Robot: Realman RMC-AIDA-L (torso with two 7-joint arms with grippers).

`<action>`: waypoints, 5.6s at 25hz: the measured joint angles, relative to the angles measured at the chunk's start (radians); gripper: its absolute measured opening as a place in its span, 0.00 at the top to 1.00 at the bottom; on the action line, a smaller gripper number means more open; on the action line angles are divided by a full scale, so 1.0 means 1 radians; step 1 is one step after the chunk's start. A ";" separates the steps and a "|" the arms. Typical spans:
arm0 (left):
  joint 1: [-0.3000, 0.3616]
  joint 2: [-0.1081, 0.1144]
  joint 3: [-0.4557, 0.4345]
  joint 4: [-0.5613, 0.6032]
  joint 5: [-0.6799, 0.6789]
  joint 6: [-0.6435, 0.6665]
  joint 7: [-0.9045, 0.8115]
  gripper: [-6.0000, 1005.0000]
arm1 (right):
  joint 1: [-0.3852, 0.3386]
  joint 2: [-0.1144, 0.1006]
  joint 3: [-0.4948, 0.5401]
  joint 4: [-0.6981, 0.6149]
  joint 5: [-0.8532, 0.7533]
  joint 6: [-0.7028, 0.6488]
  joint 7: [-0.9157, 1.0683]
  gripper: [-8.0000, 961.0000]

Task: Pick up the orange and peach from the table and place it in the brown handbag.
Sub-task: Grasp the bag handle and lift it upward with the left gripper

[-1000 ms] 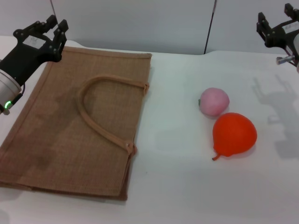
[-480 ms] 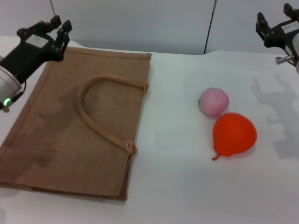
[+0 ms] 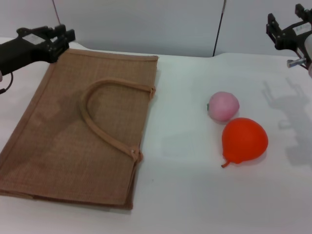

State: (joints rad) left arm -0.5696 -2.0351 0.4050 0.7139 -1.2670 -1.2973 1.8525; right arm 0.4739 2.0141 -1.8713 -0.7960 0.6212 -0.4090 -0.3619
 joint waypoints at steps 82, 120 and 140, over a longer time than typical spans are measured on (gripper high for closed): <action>-0.201 0.044 -0.158 -0.005 0.795 0.008 -0.655 0.60 | -0.006 0.006 -0.071 0.005 0.000 0.002 0.016 0.33; -0.238 0.058 -0.125 -0.084 0.859 0.108 -0.673 0.59 | -0.007 0.007 -0.135 0.029 0.000 -0.025 0.092 0.33; -0.262 0.058 -0.115 -0.119 0.866 0.173 -0.678 0.51 | -0.006 0.008 -0.137 0.018 0.000 -0.017 0.092 0.33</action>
State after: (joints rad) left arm -0.8315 -1.9770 0.2899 0.5949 -0.4006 -1.1243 1.1750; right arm 0.4679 2.0217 -2.0079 -0.7779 0.6212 -0.4264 -0.2699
